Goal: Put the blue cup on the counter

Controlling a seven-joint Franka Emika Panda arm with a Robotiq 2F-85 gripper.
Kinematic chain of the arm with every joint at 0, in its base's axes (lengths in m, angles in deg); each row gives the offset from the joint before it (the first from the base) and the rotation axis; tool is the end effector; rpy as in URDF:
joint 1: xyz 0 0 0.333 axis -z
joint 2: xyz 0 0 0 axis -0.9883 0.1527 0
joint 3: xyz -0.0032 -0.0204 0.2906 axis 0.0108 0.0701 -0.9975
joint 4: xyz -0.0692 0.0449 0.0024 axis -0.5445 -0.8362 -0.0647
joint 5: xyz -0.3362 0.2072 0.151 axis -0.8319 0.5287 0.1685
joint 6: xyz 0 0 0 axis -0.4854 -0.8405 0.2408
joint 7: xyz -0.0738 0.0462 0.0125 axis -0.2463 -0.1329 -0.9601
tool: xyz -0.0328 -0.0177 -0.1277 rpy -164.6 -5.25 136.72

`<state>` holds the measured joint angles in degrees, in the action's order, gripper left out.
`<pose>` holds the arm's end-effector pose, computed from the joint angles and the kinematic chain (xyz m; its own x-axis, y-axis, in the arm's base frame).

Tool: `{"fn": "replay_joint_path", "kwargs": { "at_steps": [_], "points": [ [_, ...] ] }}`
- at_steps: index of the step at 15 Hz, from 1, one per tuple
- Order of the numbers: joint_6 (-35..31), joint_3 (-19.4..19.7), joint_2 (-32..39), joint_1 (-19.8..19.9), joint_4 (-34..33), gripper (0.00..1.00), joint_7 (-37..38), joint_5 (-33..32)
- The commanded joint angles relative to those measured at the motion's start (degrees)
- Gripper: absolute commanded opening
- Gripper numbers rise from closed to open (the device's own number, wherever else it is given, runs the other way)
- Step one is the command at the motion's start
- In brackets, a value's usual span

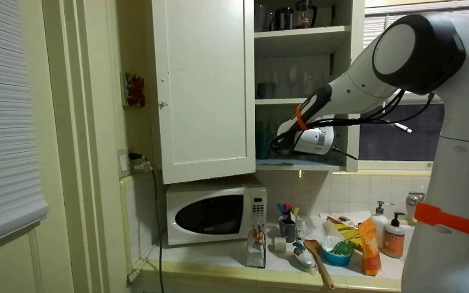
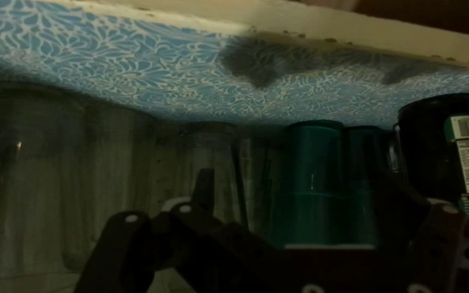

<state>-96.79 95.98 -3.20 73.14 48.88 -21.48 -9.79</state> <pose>0.5452 -0.2443 0.4740 0.4464 -0.2044 0.8712 -0.3690 -0.9290 -0.0289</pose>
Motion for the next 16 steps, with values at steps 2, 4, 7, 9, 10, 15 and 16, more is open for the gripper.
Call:
{"fn": "replay_joint_path", "kwargs": {
  "at_steps": [2, 4, 7, 9, 10, 15, 16],
  "points": [
    [2.88, 6.16, 2.1, -1.92, -2.19, 1.0, -7.78, -1.2],
    [1.04, 4.41, 0.31, -1.6, -0.46, 1.0, -6.09, -0.22],
    [-0.56, 4.62, 1.63, -2.08, -0.83, 1.0, -6.37, 0.11],
    [-2.27, 5.81, 1.96, -3.79, -0.55, 1.0, -7.53, 0.55],
    [-2.7, 6.45, 2.07, -4.59, -0.52, 1.0, -8.02, 0.47],
    [-2.35, 8.45, 2.58, -7.52, -0.71, 1.0, -8.31, 0.64],
    [-1.54, 6.83, 1.86, -5.82, -0.46, 1.0, -7.48, -0.16]
  ]
}}
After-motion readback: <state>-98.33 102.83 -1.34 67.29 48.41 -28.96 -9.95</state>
